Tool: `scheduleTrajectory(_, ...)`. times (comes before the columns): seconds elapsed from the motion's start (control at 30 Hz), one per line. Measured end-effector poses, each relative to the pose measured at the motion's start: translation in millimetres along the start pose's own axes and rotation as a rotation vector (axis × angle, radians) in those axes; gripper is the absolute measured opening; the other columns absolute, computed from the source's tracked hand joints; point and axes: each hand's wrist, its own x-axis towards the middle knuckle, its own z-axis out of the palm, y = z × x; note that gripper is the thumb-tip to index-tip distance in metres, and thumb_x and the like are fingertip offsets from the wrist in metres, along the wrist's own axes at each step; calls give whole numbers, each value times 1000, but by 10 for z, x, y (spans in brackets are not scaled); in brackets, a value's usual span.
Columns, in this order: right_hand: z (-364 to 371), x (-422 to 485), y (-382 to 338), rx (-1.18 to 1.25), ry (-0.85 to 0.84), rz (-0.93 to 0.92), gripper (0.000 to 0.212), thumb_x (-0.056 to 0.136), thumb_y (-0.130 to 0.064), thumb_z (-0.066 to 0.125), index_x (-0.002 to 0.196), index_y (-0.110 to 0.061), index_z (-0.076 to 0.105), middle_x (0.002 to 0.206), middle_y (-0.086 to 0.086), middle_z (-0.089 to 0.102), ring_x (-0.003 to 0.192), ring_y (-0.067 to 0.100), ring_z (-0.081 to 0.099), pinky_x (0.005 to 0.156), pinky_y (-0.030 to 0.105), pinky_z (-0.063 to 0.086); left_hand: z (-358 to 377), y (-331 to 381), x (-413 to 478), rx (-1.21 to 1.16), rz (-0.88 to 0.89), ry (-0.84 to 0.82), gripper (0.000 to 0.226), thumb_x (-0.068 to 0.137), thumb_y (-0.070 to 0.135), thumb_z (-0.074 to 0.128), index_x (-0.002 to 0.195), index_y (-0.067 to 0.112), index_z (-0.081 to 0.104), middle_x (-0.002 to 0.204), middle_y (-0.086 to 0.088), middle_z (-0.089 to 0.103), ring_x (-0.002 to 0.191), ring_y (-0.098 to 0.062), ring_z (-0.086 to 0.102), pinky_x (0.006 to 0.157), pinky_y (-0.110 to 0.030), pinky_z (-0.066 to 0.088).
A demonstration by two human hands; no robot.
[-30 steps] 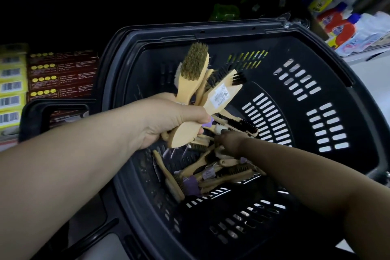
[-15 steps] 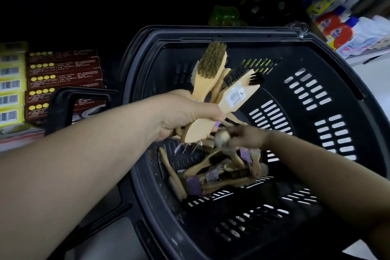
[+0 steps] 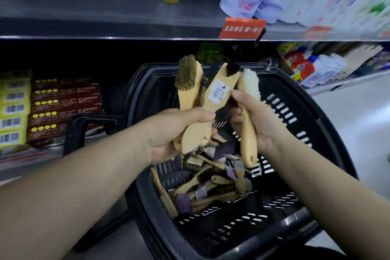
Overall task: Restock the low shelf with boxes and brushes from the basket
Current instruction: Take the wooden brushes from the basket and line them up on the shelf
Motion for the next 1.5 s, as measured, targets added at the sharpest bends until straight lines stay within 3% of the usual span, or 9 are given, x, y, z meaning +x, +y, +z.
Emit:
scheduleTrajectory(0.13,277,-179,6,-63,61,-44,26,86,-35,58,98,-14,67,76,0,60,56,9,54,51,21,49,-22,-47,-272,-6,43,31,45,55,33,72,94,11,68,71,-3,71,56,-12,60,54,-25,44)
scheduleTrajectory(0.3,682,-292,122,-134,56,-94,29,86,-48,43,91,-21,51,71,-5,48,47,6,48,48,20,40,-144,-71,-642,-194,120,123,48,58,23,72,103,5,67,82,-14,68,64,-17,67,48,-21,51)
scheduleTrajectory(0.5,1293,-352,423,-127,35,-26,40,92,-45,43,87,-15,69,79,11,66,73,23,62,71,37,54,-332,-12,-1038,-268,219,195,50,57,25,72,104,9,69,78,-9,65,60,-16,59,51,-23,48)
scheduleTrajectory(0.6,1533,-336,620,-101,7,28,48,91,-48,44,80,-12,74,82,12,70,74,27,67,71,42,56,-513,-37,-1215,-276,245,244,57,56,23,77,111,9,67,97,-20,67,79,-27,60,66,-35,47)
scheduleTrajectory(0.67,1684,-306,757,-98,-15,68,49,89,-50,43,87,-12,73,86,11,71,77,26,68,69,39,57,-623,-58,-1305,-295,271,279,60,59,16,80,115,4,63,85,-20,68,70,-26,63,62,-35,51)
scheduleTrajectory(0.83,2039,-94,1003,-230,-33,103,39,95,-34,43,75,-10,66,55,5,67,45,14,63,39,19,47,-885,-66,-1388,-385,294,472,53,56,12,75,108,7,66,82,-13,73,64,-23,69,54,-37,57)
scheduleTrajectory(1.0,2405,308,1084,-364,-66,200,20,96,-18,45,91,-6,61,81,14,65,74,26,64,64,34,56,-1272,-111,-1358,-491,354,643,35,74,8,69,109,5,66,80,-6,72,61,-12,67,50,-20,53)
scheduleTrajectory(1.1,2524,640,1079,-397,-57,236,25,97,-13,38,79,-9,55,67,8,55,59,20,54,48,26,49,-1478,-128,-1311,-508,351,709,35,76,9,70,111,4,64,83,-8,70,62,-14,65,53,-22,51)
scheduleTrajectory(1.5,2092,1088,1219,-604,-16,429,27,101,-20,29,94,-5,50,82,15,54,67,25,54,53,33,43,-1789,-184,-1130,-464,286,813,21,77,13,72,97,12,63,77,-7,72,65,-14,68,46,-22,49)
